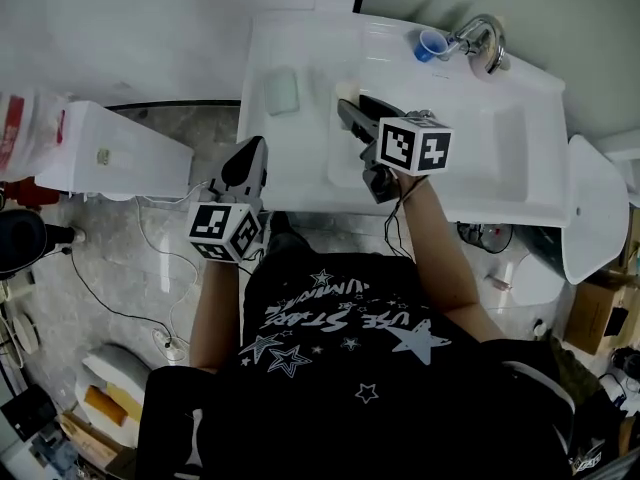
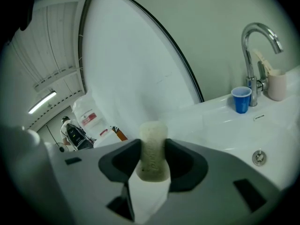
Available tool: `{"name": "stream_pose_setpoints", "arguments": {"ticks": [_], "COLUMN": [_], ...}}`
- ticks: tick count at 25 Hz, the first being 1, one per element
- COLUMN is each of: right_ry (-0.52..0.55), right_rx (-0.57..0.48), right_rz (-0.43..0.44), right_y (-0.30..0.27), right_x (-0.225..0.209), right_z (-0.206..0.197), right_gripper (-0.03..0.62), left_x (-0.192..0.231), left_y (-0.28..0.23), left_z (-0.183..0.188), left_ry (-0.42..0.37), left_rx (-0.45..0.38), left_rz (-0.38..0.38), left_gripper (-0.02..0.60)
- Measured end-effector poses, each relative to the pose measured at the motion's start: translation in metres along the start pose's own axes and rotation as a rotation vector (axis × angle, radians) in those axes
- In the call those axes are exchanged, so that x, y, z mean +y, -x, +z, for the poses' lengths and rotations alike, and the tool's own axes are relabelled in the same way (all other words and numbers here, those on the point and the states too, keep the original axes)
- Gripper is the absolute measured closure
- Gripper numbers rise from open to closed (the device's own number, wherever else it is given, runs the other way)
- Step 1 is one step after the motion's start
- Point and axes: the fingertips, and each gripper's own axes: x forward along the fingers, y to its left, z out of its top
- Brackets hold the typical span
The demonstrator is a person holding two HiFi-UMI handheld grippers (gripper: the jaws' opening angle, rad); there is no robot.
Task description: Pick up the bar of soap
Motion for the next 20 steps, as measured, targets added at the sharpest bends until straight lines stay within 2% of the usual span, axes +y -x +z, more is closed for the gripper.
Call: {"name": "stream_pose_setpoints", "arguments": {"ticks": [9, 20], "right_ry": [0.080, 0.104], "right_rx": [0.021, 0.054], "right_rz": [0.061, 0.125], "right_y": [0.050, 0.128], "right_x": [-0.029, -0.057], "right_z": [-0.022, -0.059], "right_gripper": [0.419, 0.419], "left_x": [-0.066, -0.144], "left_y": [0.004, 0.029], "left_z": [-0.023, -0.061], "left_ry": [-0.019, -0.011], "left_rx": [-0.005, 0.001], "left_rz": [0.051, 0.153], "left_gripper": [0.572, 0.572]}}
